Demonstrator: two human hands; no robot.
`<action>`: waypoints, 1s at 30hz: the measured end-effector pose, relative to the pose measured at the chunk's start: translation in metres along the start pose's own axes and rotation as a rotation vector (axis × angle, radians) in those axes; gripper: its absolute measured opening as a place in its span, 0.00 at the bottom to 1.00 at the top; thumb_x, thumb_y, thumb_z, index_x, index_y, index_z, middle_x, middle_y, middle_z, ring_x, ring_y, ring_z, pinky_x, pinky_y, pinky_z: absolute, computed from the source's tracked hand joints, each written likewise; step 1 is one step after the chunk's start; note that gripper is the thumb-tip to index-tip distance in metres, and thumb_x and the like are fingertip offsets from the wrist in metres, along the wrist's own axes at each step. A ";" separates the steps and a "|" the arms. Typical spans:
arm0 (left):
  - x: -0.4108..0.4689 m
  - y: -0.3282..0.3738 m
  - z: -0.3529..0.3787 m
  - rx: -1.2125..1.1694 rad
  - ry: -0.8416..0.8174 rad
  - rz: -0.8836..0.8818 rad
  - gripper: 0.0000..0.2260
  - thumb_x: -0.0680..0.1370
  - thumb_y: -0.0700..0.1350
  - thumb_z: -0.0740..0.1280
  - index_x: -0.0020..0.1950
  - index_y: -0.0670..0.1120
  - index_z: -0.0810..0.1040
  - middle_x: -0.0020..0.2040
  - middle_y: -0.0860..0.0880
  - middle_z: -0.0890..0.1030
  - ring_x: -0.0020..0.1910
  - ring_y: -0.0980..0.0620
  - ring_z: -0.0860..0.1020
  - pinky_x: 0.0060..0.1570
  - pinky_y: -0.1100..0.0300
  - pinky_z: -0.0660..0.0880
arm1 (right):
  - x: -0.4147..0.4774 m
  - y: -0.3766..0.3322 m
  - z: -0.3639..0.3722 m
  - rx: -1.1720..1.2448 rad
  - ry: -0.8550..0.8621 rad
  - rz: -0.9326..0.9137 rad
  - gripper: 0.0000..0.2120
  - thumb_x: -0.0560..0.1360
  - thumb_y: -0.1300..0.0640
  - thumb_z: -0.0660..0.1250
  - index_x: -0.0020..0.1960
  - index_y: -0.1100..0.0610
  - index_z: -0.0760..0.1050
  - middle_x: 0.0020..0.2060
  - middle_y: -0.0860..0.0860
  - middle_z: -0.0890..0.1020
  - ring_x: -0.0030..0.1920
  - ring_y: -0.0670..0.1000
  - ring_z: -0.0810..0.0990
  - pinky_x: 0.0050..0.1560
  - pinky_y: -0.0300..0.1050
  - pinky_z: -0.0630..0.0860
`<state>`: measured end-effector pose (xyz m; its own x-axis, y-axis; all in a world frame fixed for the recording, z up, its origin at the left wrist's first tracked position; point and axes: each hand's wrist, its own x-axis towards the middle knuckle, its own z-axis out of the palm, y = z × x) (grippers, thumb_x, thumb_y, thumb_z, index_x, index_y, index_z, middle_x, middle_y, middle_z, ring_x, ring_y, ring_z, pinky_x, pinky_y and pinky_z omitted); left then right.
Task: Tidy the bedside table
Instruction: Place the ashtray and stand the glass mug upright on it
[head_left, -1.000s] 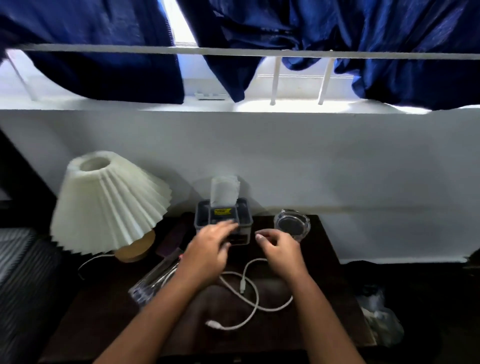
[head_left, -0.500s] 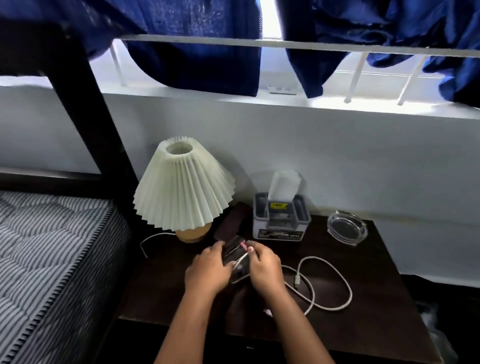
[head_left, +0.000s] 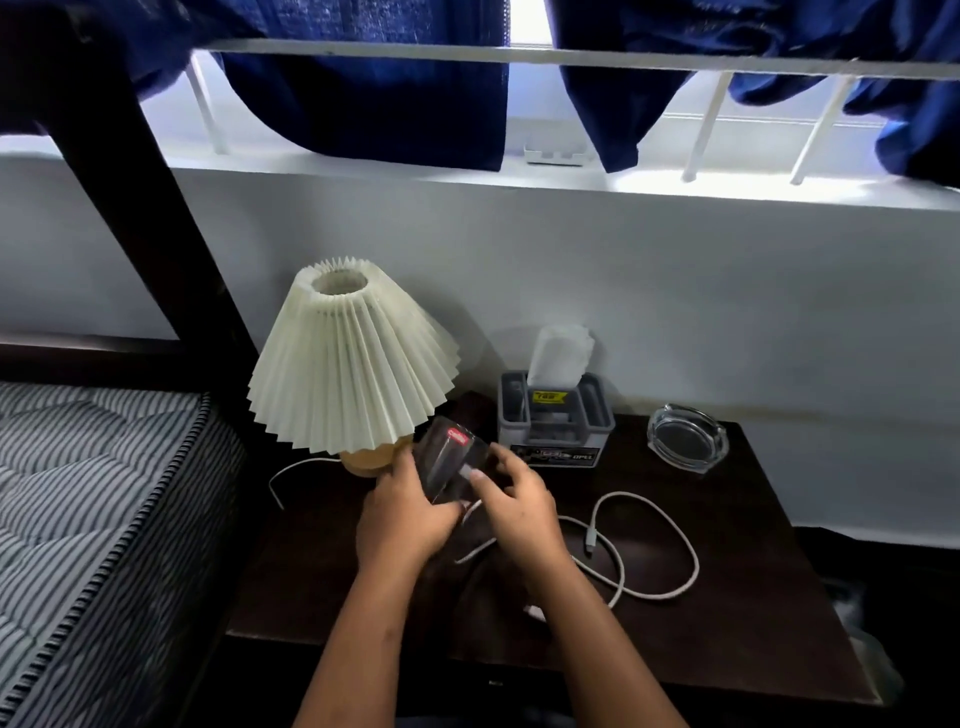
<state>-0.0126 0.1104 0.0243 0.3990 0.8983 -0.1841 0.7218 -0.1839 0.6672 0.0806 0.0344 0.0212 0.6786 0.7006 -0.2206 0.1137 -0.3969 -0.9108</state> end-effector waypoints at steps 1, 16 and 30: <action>-0.001 0.003 -0.003 -0.082 0.005 0.046 0.35 0.65 0.53 0.74 0.68 0.50 0.64 0.63 0.46 0.75 0.61 0.44 0.75 0.56 0.55 0.72 | -0.004 -0.005 -0.006 0.116 -0.006 -0.006 0.25 0.70 0.44 0.67 0.66 0.47 0.71 0.58 0.51 0.79 0.59 0.47 0.78 0.63 0.47 0.73; -0.058 0.081 0.038 -0.528 -0.145 0.388 0.38 0.65 0.34 0.70 0.72 0.49 0.62 0.65 0.52 0.71 0.61 0.57 0.71 0.58 0.66 0.69 | -0.025 -0.006 -0.087 0.303 0.181 -0.111 0.27 0.55 0.53 0.80 0.52 0.54 0.76 0.46 0.55 0.83 0.48 0.54 0.84 0.52 0.56 0.80; -0.029 0.133 0.127 -0.220 -0.170 0.614 0.29 0.76 0.43 0.64 0.75 0.53 0.58 0.75 0.55 0.62 0.75 0.57 0.56 0.74 0.63 0.51 | 0.082 0.046 -0.211 0.066 0.680 -0.096 0.30 0.60 0.55 0.79 0.57 0.49 0.69 0.46 0.50 0.79 0.47 0.53 0.81 0.52 0.48 0.78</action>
<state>0.1439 0.0093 0.0263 0.7968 0.5780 0.1761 0.2111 -0.5393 0.8152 0.2950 -0.0513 0.0345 0.9746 0.1950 0.1101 0.1660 -0.2993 -0.9396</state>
